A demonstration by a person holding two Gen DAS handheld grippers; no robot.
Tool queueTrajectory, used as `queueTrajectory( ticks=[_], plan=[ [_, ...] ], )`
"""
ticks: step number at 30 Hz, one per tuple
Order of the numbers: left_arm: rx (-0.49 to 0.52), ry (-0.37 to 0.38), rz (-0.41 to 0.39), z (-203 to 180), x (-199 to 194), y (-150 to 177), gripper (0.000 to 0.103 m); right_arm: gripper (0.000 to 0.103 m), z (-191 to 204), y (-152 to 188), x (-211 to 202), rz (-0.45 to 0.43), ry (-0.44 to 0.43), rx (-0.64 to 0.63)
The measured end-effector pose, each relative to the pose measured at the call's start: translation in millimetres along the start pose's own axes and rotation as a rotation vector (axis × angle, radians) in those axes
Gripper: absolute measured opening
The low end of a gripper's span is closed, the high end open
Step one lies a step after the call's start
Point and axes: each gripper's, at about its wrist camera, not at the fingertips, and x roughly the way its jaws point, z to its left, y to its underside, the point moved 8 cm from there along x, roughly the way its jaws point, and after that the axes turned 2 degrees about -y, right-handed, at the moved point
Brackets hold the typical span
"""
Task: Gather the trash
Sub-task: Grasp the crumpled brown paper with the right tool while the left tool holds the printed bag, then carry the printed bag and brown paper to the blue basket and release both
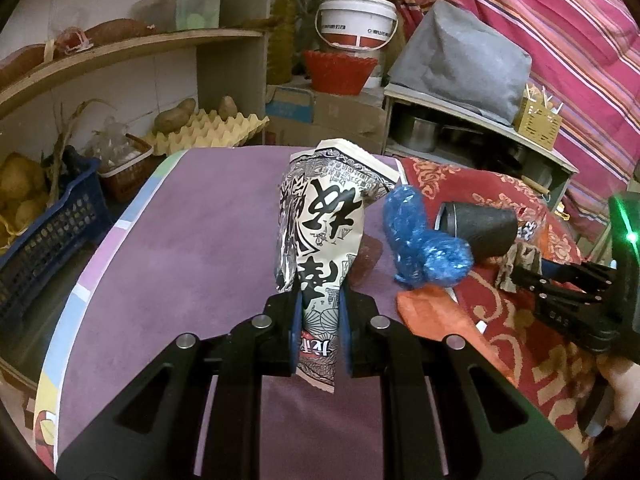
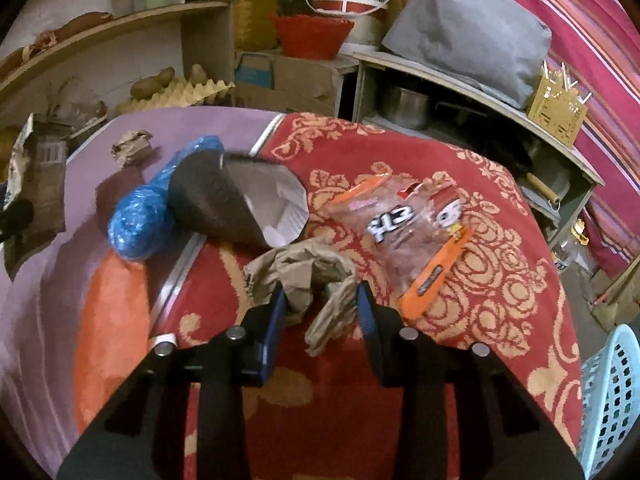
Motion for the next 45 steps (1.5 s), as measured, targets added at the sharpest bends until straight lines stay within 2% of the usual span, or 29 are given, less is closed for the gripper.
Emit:
queueTrajectory(
  ticks=[6,19,34,40,45],
  plan=[
    [0.009,0.003,-0.02,-9.5,-13.6,-1.3,0.014,0.036,-10.2,2.3,-33.0,-0.047,-0.007,0.003],
    [0.059,0.022,-0.063,-47.2,-47.6,-2.8,0.014,0.036,-78.8,24.0,-77.5,-0.076,-0.001,0.102],
    [0.106,0.106,-0.063,-105.4,-60.7,4.7,0.014,0.036,-142.8,46.3,-116.3,-0.125,0.038,0.186],
    [0.148,0.163,-0.084,-154.2,-70.4,4.4,0.014,0.036,-176.6,58.3,-132.1,-0.141,0.063,0.225],
    [0.192,0.236,-0.08,-210.9,-72.3,9.9,0.014,0.036,-205.6,72.7,-144.3,-0.144,0.098,0.254]
  ],
)
